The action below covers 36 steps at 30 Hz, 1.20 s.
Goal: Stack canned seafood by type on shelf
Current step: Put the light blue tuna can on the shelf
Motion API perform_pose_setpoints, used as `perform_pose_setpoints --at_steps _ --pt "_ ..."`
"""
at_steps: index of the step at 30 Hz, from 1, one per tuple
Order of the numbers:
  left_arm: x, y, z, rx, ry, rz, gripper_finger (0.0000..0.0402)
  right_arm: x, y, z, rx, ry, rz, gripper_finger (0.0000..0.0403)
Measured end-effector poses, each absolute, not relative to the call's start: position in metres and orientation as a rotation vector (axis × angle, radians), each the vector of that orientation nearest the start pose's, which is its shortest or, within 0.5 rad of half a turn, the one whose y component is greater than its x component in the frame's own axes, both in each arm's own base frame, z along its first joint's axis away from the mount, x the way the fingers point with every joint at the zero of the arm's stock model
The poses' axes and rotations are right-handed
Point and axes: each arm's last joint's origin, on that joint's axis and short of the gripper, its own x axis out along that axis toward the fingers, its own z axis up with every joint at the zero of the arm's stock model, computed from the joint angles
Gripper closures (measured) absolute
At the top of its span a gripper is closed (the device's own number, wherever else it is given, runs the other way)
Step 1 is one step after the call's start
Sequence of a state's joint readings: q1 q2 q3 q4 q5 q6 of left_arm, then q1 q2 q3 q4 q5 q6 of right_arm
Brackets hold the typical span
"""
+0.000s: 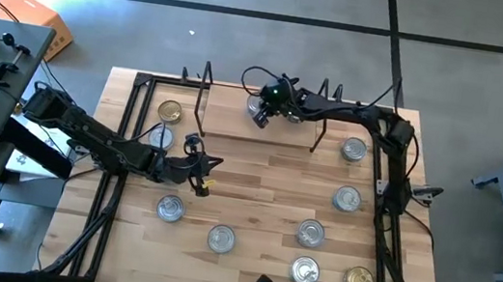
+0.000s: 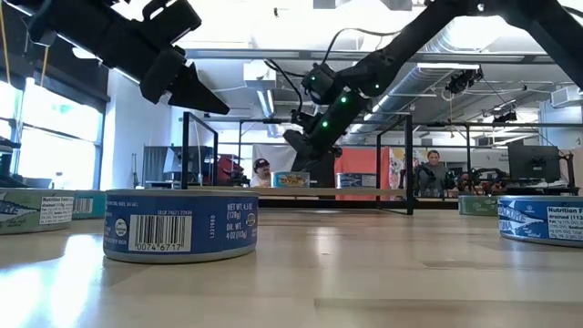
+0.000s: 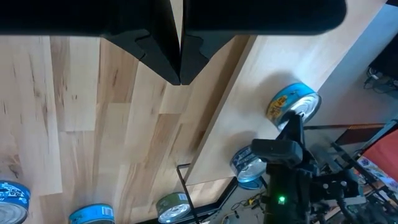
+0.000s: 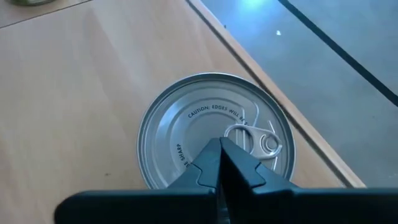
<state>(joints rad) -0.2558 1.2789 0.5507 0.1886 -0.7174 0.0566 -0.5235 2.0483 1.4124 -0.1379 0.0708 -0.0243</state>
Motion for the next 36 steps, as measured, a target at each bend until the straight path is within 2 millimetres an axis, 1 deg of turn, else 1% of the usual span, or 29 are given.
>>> perform_pose_setpoints --at_steps 9,13,15,19,23,25,27,30,33,36 --pt "0.240 -0.043 0.192 0.310 0.497 0.437 0.0399 0.382 -0.228 0.174 0.148 0.751 -0.578 0.0403" --pt "0.240 -0.043 0.192 0.307 0.497 0.438 0.0399 0.380 -0.228 0.180 0.124 0.748 -0.615 0.0403" --pt "0.240 -0.043 0.192 0.308 0.497 0.438 0.0399 0.378 -0.227 0.189 0.116 0.736 -0.617 0.0403" --pt "0.240 -0.043 0.192 0.308 0.498 0.438 0.0399 0.369 -0.220 0.218 0.086 0.713 -0.609 0.0403" --pt "0.240 -0.043 0.192 0.301 0.497 0.439 0.0399 0.351 -0.206 0.234 0.111 0.833 -0.588 0.0403" --pt "0.240 -0.043 0.192 0.296 0.495 0.441 0.0399 0.341 -0.200 0.238 0.150 0.919 -0.585 0.0403" --pt "0.240 -0.043 0.192 0.293 0.494 0.441 0.0399 0.332 -0.195 0.235 0.183 1.012 -0.583 0.0403" --pt "0.240 -0.043 0.192 0.292 0.494 0.441 0.0399 0.325 -0.197 0.222 0.205 1.125 -0.615 0.0403" --pt "0.240 -0.043 0.192 0.292 0.493 0.441 0.0399 0.321 -0.203 0.209 0.215 1.162 -0.638 0.0403" --pt "0.240 -0.043 0.192 0.292 0.493 0.441 0.0399 0.319 -0.208 0.203 0.216 1.170 -0.658 0.0403"
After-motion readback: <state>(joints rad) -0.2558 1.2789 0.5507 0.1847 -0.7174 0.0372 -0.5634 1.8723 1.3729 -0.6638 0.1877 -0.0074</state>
